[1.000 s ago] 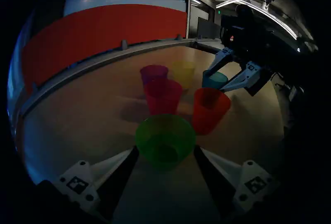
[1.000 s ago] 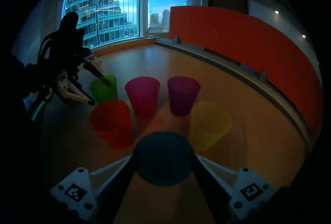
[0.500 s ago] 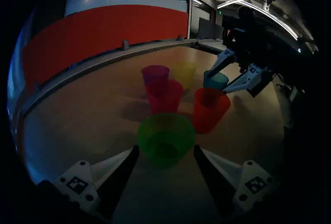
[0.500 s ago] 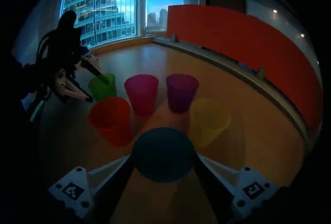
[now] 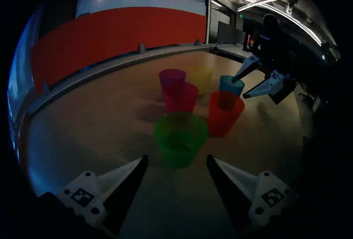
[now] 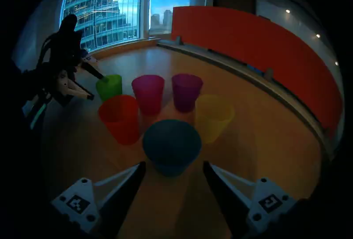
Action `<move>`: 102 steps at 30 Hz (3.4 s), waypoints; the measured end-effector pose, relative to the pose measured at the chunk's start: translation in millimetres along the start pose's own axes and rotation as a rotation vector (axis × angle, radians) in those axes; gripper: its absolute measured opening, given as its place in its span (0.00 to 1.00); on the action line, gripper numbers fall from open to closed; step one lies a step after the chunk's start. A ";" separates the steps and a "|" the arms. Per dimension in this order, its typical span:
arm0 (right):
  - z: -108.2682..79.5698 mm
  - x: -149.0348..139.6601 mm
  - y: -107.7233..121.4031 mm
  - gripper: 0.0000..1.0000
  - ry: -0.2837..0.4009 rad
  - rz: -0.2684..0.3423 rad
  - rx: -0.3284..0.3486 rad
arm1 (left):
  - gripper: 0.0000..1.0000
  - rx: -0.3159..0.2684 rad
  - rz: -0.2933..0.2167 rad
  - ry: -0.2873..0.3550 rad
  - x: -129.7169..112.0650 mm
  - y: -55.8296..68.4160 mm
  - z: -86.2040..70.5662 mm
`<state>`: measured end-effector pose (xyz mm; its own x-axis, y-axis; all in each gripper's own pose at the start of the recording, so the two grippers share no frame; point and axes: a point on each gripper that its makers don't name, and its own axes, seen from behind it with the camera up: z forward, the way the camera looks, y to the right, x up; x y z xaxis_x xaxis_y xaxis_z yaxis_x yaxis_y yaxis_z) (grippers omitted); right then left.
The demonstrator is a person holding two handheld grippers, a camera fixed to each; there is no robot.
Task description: Pour water
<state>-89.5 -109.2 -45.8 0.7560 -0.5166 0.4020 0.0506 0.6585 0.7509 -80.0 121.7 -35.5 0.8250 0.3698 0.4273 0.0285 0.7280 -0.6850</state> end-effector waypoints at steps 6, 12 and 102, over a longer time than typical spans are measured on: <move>-15.7 -8.4 2.8 1.00 0.007 0.014 -0.032 | 0.98 0.031 -0.010 0.013 -2.4 -4.3 -12.7; -33.3 -13.8 6.5 1.00 0.022 0.032 -0.071 | 0.98 0.071 -0.026 0.031 -4.5 -10.0 -24.1; -159.2 79.6 96.6 1.00 0.677 0.282 -0.860 | 0.98 0.732 -0.140 0.620 71.8 -93.0 -118.0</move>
<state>79.4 0.4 -24.7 0.9963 -0.0590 -0.0628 0.0568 0.9977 -0.0371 43.2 12.4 -10.7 0.9980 0.0347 -0.0537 -0.0361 0.9990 -0.0252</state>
